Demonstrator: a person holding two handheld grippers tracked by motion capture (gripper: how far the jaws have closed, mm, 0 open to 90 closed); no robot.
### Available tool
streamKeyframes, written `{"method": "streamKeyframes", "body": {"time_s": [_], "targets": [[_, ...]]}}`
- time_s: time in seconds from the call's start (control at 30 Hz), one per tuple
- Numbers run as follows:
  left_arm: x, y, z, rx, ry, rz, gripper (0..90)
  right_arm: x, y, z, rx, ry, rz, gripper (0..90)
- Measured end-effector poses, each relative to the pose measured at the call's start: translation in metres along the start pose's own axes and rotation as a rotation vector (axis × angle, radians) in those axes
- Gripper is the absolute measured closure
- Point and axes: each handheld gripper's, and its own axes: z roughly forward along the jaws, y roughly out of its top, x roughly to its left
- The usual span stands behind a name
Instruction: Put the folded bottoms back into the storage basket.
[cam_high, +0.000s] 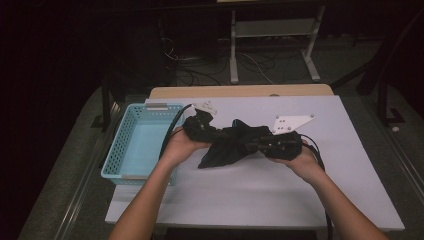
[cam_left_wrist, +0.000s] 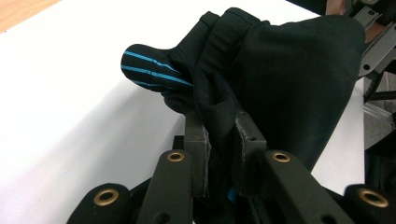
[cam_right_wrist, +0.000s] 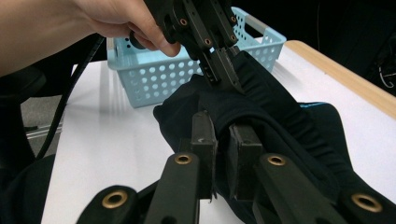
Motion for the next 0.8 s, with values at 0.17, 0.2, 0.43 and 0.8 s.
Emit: {"method": "streamKeyframes", "body": {"time_s": [0.17, 0.2, 0.43, 0.8], "targets": [[0.004, 0.006, -0.017, -0.028, 0.006, 0.012, 78.5, -0.002, 0.013, 0.003, -0.019, 0.007, -0.004, 81.9], [0.005, 0.006, -0.020, -0.034, 0.006, 0.011, 78.5, -0.002, 0.015, 0.004, -0.022, 0.009, -0.007, 81.9], [0.011, 0.007, -0.051, -0.090, 0.018, 0.005, 78.4, -0.005, 0.039, 0.010, -0.048, 0.030, -0.007, 81.9], [0.026, -0.006, -0.095, -0.136, 0.087, -0.013, 78.4, -0.007, 0.077, 0.042, -0.069, 0.075, -0.020, 81.9]]}}
